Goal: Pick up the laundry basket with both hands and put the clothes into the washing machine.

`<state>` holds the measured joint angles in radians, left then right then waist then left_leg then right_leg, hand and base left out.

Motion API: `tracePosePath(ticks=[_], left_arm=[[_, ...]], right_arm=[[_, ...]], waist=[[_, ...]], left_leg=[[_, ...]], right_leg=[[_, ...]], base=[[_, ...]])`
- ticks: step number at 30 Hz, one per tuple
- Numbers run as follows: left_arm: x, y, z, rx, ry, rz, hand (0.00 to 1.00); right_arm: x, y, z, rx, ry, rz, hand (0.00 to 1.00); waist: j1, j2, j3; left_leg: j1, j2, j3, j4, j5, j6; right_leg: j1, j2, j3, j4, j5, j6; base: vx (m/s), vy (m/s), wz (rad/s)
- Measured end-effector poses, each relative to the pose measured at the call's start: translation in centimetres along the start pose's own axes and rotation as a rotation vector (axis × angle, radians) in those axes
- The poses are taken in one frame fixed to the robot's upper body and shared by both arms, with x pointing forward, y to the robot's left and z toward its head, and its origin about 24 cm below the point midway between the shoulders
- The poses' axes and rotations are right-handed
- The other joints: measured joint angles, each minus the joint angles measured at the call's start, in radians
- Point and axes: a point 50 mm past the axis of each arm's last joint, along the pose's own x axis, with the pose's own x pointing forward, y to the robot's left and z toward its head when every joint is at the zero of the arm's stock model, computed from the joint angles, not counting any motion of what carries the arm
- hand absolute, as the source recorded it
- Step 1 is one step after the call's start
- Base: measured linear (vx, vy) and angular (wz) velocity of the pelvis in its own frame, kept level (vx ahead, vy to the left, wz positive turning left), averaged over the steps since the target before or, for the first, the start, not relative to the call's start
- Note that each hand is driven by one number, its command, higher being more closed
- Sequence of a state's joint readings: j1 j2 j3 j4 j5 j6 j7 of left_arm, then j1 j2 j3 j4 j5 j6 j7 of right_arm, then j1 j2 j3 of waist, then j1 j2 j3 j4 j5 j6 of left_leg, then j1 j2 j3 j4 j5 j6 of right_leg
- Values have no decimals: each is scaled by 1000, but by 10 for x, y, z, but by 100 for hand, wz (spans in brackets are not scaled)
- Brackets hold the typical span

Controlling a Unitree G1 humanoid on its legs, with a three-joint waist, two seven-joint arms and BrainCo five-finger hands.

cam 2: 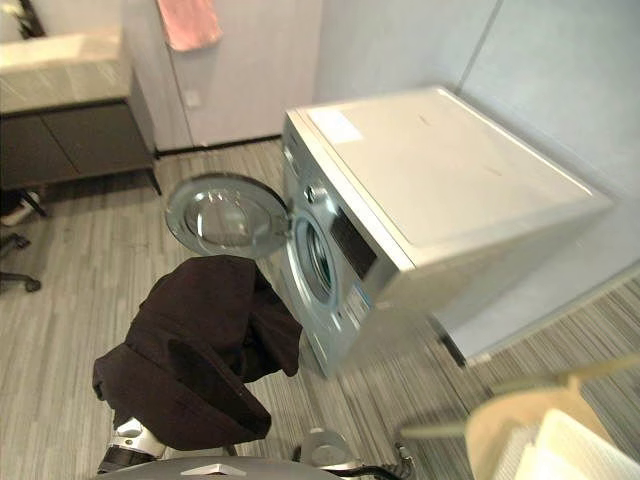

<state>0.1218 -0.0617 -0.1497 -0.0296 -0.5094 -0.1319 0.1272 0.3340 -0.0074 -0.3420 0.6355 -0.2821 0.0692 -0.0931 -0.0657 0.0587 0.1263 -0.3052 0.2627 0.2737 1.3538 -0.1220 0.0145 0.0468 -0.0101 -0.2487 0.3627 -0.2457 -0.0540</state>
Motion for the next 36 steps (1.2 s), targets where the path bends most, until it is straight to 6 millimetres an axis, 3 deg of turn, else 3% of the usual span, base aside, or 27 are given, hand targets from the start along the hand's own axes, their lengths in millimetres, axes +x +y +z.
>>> tracePosePath(ticks=[1, 3, 4, 5, 6, 7, 8, 9, 10, 12, 13, 15, 17, 19, 20, 21, 22, 24, 27, 28, 30, 31, 32, 33, 36], left_arm=[[0, 4, 1, 2, -5, 17, 100], [0, 10, 4, 8, -12, 40, 100], [-1, 12, 3, 11, -8, 48, 100], [-2, 12, 1, 12, 4, 46, 100], [-4, 12, -1, 6, 12, 49, 100], [-5, 15, -4, 9, 22, 56, 100], [-6, 36, -7, 47, 56, 126, 100], [-8, 45, -9, 55, 71, 161, 100], [-12, 49, -12, 60, 88, 173, 100], [-12, 43, -16, 63, 109, 145, 100], [-10, 40, -16, 70, 112, 127, 100], [-10, 43, -15, 73, 111, 137, 100], [-11, 45, -14, 72, 108, 151, 100], [-12, 59, -9, 76, 89, 205, 100], [-13, 65, -9, 77, 89, 234, 100], [-14, 70, -10, 75, 94, 255, 100], [-13, 73, -11, 76, 103, 267, 100], [-6, 73, -22, 72, 157, 274, 100], [-3, 68, -40, 25, 215, 298, 100], [-4, 71, -43, 14, 228, 325, 100], [-5, 80, -41, -14, 217, 391, 100], [-5, 82, -39, -23, 207, 409, 100], [-4, 85, -35, -31, 186, 433, 100], [-3, 88, -30, -50, 156, 461, 100], [0, 94, -14, -78, 73, 516, 100]], right_arm=[[1, 1, 5, -7, -16, 2, 0], [2, 7, 12, -12, -34, 21, 0], [3, 11, 16, -12, -47, 31, 0], [4, 14, 20, -20, -61, 42, 0], [5, 10, 25, -30, -82, 37, 0], [6, 5, 27, -43, -95, 27, 0], [3, 20, 26, -28, -83, 65, 0], [-1, 27, 24, -25, -88, 86, 0], [-3, 31, 21, -26, -94, 108, 0], [-4, 34, 23, -23, -104, 114, 0], [-4, 34, 24, -23, -107, 115, 0], [-3, 32, 25, -25, -108, 112, 0], [0, 25, 30, -27, -122, 98, 0], [7, 25, 41, -45, -145, 102, 0], [10, 24, 41, -58, -134, 104, 0], [14, 20, 43, -76, -128, 100, 0], [17, 19, 46, -82, -128, 98, 0], [18, 14, 41, -92, -102, 87, 0], [20, 9, 29, -105, -48, 77, 0], [20, 10, 28, -114, -44, 81, 0], [19, 11, 31, -125, -62, 70, 0], [19, 11, 31, -127, -65, 69, 0], [18, 10, 32, -138, -74, 62, 0], [17, 11, 36, -157, -95, 57, 0], [16, 19, 51, -195, -161, 74, 0]], waist=[[16, -4, 0], [20, -32, -2], [20, -43, -5], [14, -40, -13], [19, -12, -27], [17, -2, -33], [-16, -53, -48], [-18, -79, -59], [-19, -97, -70], [-41, -92, -74], [-30, -95, -76], [-20, -91, -75], [-20, -62, -73], [-39, -52, -81], [-44, -46, -85], [-39, -32, -92], [-46, -28, -98], [-65, -4, -85], [-72, 14, -72], [-73, 9, -66], [-66, 9, -19], [-64, 1, 3], [-44, 6, 19], [-30, -3, 27], [12, -42, 55]], left_leg=[[-55, 49, 0, -35, -32, 1], [-103, 83, -2, -183, -79, -8], [-111, 87, -20, -336, -98, -11], [-78, 72, -70, -592, -91, -18], [-16, 65, -140, -854, -21, -10], [29, 72, -164, -954, 74, -188], [54, 40, -111, -948, 50, -188], [57, 27, -136, -913, 41, -180], [54, 15, -195, -863, -1, -187], [63, 25, -150, -817, -90, -186], [100, 27, -75, -820, -134, -184], [179, 29, 79, -855, -149, -166], [273, 29, 237, -926, -150, -160], [354, 3, 417, -1026, -131, -154], [392, -20, 499, -1070, -119, -160], [393, -29, 555, -1091, -117, -162], [388, -34, 586, -1105, -105, -162], [395, -52, 578, -1150, -64, -151], [407, 3, 568, -1055, -57, -143], [388, 45, 551, -941, -49, -124], [338, 165, 486, -656, 27, -16], [307, 212, 451, -559, 49, 0], [240, 264, 385, -420, -6, -9], [146, 277, 326, -346, -61, -4], [-11, 269, 288, -411, -109, 13]], right_leg=[[15, -17, 39, -5, -1, 2], [25, -66, 121, -12, -25, 44], [27, -100, 185, -21, -43, 74], [17, -130, 239, -27, -53, 109], [6, -137, 282, -30, -68, 149], [2, -135, 320, -34, -87, 191], [-9, -155, 385, -31, -99, 210], [-30, -133, 418, -31, -74, 198], [-46, -126, 439, -30, -58, 209], [-58, -132, 490, -41, -28, 242], [-97, -143, 549, -16, -18, 250], [-185, -160, 563, 70, 33, 222], [-294, -182, 415, 125, 132, 153], [-371, -277, 12, 227, 96, 67], [-359, -317, -248, 218, 55, 10], [-362, -334, -364, 179, 54, 9], [-369, -331, -406, 157, 84, 28], [-379, -294, -412, 112, 105, 35], [-342, -256, -396, 97, 96, 38], [-325, -244, -382, 88, 86, 44], [-267, -203, -352, 63, 76, 39], [-243, -190, -338, 51, 72, 35], [-221, -169, -320, 43, 57, 34], [-223, -161, -303, 53, 39, 27], [-275, -161, -240, 94, 26, 37]], base=[[324, 215, -86], [448, 376, -90], [460, 545, -100], [352, 521, -130], [299, 631, -129], [204, 488, -111], [251, 484, -93], [230, 270, -100], [234, 231, -90], [174, 274, -100], [136, 378, -135], [68, 311, -199], [4, 252, -221], [-9, 186, -213], [52, 147, -207], [99, 154, -192], [136, 84, -145], [118, -27, -77], [134, -97, -36], [143, -154, -57], [138, -141, -62], [87, -38, -50], [67, 2, -52], [56, 52, -51], [42, 91, -60]])
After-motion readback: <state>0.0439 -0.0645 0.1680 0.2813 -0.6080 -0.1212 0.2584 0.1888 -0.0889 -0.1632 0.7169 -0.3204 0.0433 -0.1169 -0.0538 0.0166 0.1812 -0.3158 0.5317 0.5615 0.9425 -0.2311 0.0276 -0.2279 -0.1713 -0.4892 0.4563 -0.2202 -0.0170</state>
